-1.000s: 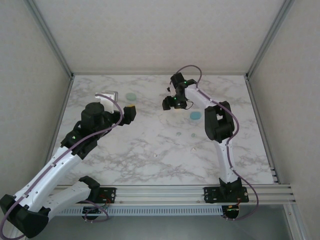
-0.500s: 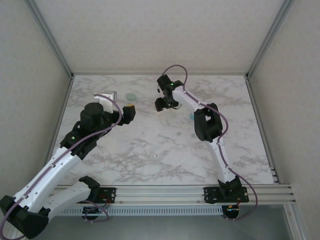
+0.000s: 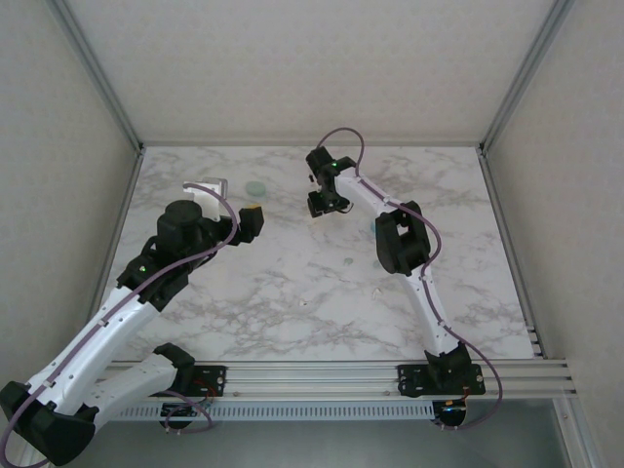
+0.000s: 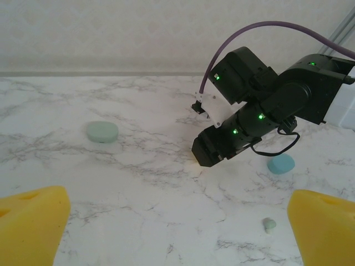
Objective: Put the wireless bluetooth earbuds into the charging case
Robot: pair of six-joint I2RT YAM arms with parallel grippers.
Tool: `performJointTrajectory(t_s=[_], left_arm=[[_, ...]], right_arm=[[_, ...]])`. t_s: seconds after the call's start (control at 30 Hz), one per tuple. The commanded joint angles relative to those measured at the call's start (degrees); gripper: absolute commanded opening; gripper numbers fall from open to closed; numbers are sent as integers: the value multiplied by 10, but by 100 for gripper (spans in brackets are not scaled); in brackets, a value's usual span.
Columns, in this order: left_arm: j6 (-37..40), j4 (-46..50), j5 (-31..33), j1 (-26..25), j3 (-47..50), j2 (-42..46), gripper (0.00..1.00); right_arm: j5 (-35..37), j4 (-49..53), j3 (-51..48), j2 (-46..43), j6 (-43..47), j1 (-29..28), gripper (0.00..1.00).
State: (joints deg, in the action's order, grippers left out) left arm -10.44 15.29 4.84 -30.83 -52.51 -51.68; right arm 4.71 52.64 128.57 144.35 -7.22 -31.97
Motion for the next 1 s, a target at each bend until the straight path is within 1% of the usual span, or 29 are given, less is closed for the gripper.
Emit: performJointTrajectory(t_s=[0.0, 0.03, 0.1, 0.2, 0.3, 0.4, 0.5, 0.57, 0.7, 0.8, 0.87, 0.97], left_arm=[[-13, 5, 4, 9, -13, 5, 100], [-18, 5, 5, 10, -13, 4, 100], [-30, 8, 8, 13, -15, 2, 100], [-50, 20, 12, 20, -24, -3, 100], [-65, 37, 5, 29, -38, -14, 98], [-79, 47, -30, 38, -53, -29, 95], [-90, 38, -84, 42, -64, -43, 94], [-94, 25, -134, 42, -71, -52, 93], [-102, -21, -266, 42, -88, -83, 88], [-118, -55, -349, 39, -101, -107, 83], [-116, -58, -383, 34, -114, -121, 81], [-108, -61, -415, 23, -126, -136, 78]], right_arm=[[3, 5, -9, 3, 0, -1, 50], [-1, 1, -17, -3, 2, -1, 47], [-8, -5, -34, -22, 8, -2, 45], [-29, -48, -100, -89, 19, -2, 42], [-67, -126, -206, -193, 30, -3, 41], [-112, -217, -329, -315, 60, -6, 40], [-137, -313, -452, -440, 120, -16, 40], [-153, -361, -519, -515, 168, -24, 39], [-180, -426, -628, -644, 292, -46, 37], [-179, -443, -677, -714, 390, -67, 37], [-166, -453, -691, -745, 408, -74, 37], [-149, -448, -694, -772, 436, -85, 37]])
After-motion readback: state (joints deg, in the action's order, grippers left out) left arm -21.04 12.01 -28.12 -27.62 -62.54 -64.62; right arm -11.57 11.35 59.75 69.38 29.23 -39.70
